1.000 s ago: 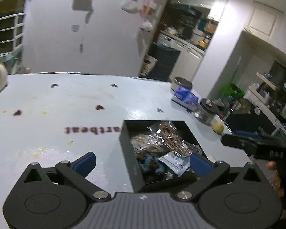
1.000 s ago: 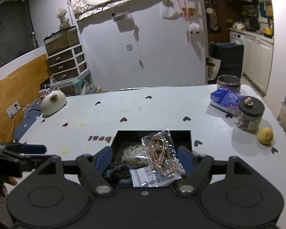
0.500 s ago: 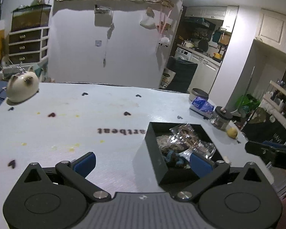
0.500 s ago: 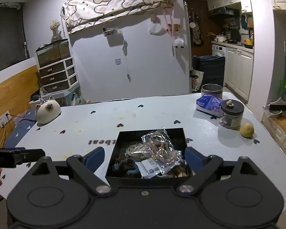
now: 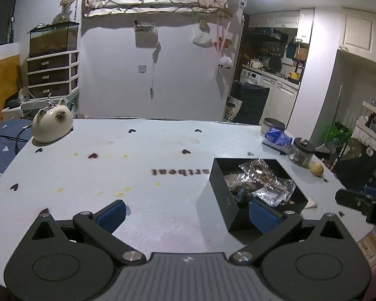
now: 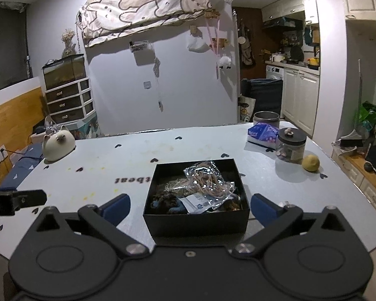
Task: Organize soft objects
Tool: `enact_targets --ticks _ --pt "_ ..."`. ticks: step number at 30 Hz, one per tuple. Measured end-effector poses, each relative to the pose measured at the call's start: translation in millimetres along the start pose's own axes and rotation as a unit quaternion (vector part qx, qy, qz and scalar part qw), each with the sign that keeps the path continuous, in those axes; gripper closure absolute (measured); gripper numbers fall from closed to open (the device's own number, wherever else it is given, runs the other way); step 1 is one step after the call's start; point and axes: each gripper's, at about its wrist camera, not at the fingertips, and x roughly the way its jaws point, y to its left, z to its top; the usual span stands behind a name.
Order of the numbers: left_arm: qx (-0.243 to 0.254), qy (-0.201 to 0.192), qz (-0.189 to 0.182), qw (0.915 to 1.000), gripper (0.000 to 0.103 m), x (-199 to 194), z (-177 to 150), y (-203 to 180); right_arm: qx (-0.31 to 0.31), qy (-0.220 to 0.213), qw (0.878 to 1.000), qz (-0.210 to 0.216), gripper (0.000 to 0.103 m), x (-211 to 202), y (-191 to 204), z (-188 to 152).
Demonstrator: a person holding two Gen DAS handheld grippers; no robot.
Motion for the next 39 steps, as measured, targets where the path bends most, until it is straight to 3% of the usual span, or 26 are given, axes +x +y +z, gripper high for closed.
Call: enact_targets --ticks 15,39 --pt "-0.005 0.002 0.019 0.9998 0.000 -8 -9 12 -0.023 0.005 1.000 0.002 0.000 -3 18 -7" --pt "-0.003 0.001 0.021 0.9998 0.000 -9 -9 12 -0.026 0.009 1.000 0.003 0.000 -1 24 -7"
